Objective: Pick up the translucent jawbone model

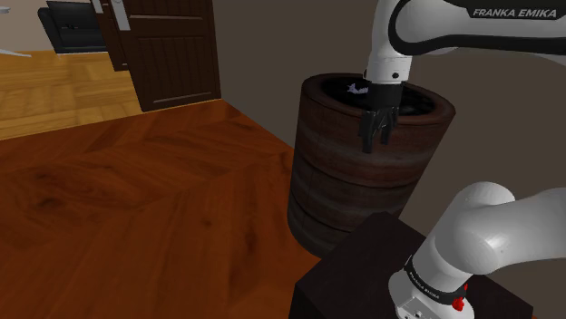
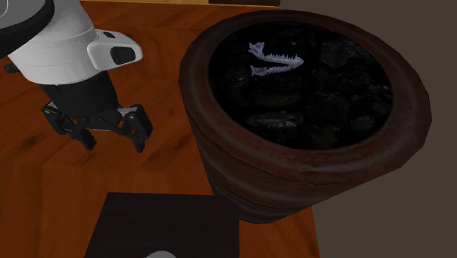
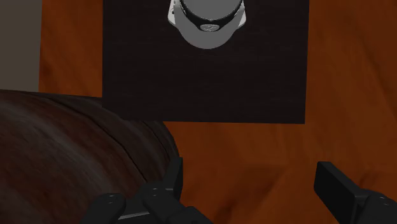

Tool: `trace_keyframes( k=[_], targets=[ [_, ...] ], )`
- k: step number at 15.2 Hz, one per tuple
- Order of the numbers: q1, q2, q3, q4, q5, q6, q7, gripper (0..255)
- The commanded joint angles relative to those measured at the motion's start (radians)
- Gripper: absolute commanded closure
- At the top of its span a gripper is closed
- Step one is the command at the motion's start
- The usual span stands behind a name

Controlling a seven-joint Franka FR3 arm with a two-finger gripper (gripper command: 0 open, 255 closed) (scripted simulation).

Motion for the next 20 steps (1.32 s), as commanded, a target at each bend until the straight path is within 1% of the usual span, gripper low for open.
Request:
trace_keyframes(
  k=[1,6,11,16,20],
  targets=[
    [0.000,0.000,0.000,0.000,0.000,0.000,0.000,0],
    [-0.029,0.143,-0.079,0.131,-0.082,-0.003,-0.094,0],
    [-0.050,0.296,-0.150,0.286,-0.142,-0.014,-0.187,0],
    [-0.068,0.460,-0.214,0.468,-0.177,-0.035,-0.283,0],
    [-0.085,0.603,-0.262,0.637,-0.188,-0.064,-0.365,0]
  ],
)
